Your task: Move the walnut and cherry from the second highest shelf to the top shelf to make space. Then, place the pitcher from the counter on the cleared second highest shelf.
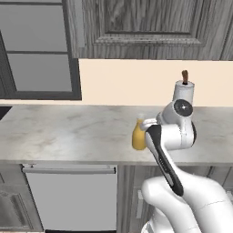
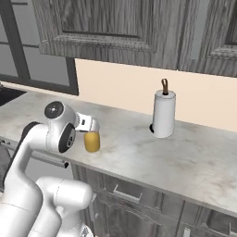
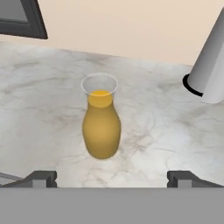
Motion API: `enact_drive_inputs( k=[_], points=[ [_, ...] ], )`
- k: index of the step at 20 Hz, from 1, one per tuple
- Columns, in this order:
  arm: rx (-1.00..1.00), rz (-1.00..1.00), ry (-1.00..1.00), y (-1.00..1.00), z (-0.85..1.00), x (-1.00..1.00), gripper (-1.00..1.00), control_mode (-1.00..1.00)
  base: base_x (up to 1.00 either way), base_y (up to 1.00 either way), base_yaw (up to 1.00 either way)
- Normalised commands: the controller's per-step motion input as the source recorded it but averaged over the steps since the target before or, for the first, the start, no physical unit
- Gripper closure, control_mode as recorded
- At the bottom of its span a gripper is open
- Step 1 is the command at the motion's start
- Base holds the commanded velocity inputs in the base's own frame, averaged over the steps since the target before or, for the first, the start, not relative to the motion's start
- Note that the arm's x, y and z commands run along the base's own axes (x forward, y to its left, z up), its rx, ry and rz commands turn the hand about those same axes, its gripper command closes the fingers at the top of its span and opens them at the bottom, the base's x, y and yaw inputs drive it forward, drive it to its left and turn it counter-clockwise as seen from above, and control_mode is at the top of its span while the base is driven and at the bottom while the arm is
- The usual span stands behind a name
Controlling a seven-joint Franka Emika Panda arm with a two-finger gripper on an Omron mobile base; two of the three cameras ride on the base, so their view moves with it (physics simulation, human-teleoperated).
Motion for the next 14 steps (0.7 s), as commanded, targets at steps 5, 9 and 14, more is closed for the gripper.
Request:
enact_drive_inputs(
  k=[5,9,14],
  points=[
    [0.01,0.00,0.00,0.22,-0.07,0.34,-1.00,-1.00,0.00,0.00,0.00],
    [0.00,0.00,0.00,0.09,-0.11,0.34,-1.00,-1.00,0.00,0.00,0.00],
    [0.00,0.00,0.00,0.00,-0.17,0.30,-1.00,-1.00,0.00,0.00,0.00]
  ],
)
